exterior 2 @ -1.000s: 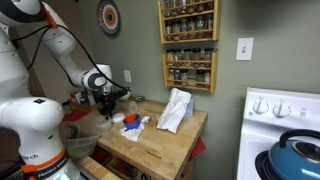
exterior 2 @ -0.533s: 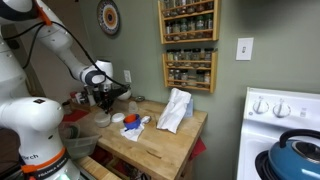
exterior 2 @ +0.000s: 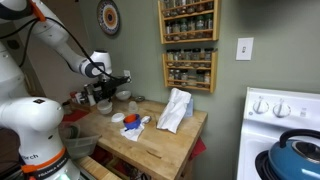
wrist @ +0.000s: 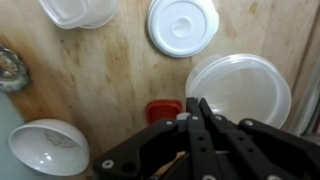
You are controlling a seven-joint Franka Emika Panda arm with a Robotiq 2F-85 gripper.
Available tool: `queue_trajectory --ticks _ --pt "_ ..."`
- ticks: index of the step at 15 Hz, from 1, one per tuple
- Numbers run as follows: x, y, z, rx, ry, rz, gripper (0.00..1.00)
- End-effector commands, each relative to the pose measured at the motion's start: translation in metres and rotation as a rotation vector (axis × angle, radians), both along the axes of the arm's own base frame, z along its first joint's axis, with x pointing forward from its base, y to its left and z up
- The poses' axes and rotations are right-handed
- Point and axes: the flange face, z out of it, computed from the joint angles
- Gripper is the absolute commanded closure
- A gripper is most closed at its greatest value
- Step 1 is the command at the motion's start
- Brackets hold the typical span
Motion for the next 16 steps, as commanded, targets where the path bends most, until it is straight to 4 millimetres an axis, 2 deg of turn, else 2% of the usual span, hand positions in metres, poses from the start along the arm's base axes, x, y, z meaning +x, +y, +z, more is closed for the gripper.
queue_trajectory --ticks 1,5,9,16 --pt "0.024 0.016 -0.017 -0.032 -0.045 -0.175 0.99" --pt "0.045 0.005 -0.033 -0.069 -0.047 -0.375 0.99" --pt "0.064 -0.005 -0.027 -0.103 -0.012 -0.590 0.99" --pt "0.070 0.050 -0.044 -0.137 0.090 -0.742 0.99"
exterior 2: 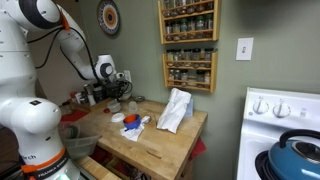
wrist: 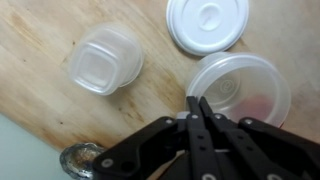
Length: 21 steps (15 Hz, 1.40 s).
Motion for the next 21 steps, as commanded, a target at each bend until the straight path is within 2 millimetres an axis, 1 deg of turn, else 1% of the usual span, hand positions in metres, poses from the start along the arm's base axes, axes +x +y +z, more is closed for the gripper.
queue_trajectory --ticks 1,3,9,10,11,12,15,17,18,19,21 --pt "0.008 0.025 -0.012 0.020 0.015 -0.069 0.99" --pt "0.012 0.030 -0.015 0.015 -0.008 -0.093 0.99" --pt "0.022 0.022 -0.031 -0.059 -0.030 -0.140 0.99" --pt "0.022 0.020 -0.031 -0.054 -0.027 -0.144 0.72" --pt "0.022 0.019 -0.025 -0.037 -0.041 -0.147 0.70" --pt "0.021 0.017 -0.020 -0.013 -0.044 -0.146 0.64" --pt "0.013 0.005 0.001 0.020 -0.071 -0.157 0.41" --pt "0.005 -0.006 0.006 0.053 -0.058 -0.182 0.27" --pt "0.000 -0.011 0.009 0.051 -0.055 -0.178 0.19" --pt "0.020 0.001 0.003 0.037 -0.055 -0.179 0.37" --pt "0.013 -0.007 0.008 0.042 -0.054 -0.181 0.21"
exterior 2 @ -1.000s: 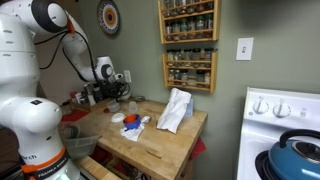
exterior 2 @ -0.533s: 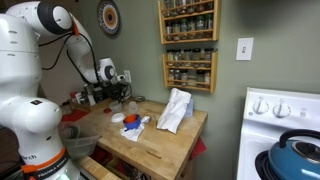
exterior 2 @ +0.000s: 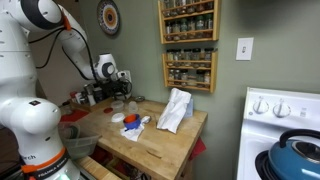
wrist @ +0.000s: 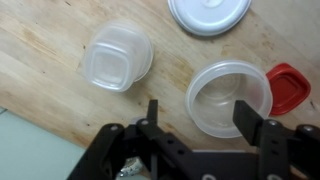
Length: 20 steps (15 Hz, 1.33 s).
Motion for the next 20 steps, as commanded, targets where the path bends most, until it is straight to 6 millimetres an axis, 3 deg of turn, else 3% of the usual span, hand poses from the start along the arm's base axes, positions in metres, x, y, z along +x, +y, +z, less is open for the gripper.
queue_trajectory --ticks 1,2,3,6,14,20 --pt "-0.002 -0.001 0.002 0.000 0.001 0.000 0.19" --pt "-0.004 -0.002 0.002 0.000 0.000 0.000 0.18" --pt "-0.006 -0.005 -0.002 0.002 0.041 -0.040 0.05" --pt "-0.020 -0.013 -0.011 -0.004 0.155 -0.123 0.00" --pt "-0.047 -0.023 -0.040 0.028 0.380 -0.205 0.00" --pt "-0.051 -0.031 -0.066 0.022 0.336 -0.237 0.00"
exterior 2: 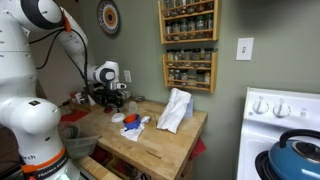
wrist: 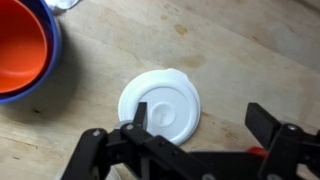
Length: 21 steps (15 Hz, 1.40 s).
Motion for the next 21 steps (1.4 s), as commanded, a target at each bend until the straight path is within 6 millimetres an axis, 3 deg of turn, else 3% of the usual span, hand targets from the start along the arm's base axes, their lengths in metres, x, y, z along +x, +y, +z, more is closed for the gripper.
queue_trajectory --ticks 1,12,21 --pt "-0.002 -0.006 -0.017 -0.008 -0.040 -0.040 0.00" --pt "0.002 -0.021 -0.048 -0.063 -0.134 -0.087 0.00" --pt "0.003 -0.025 -0.036 0.024 -0.123 -0.137 0.00"
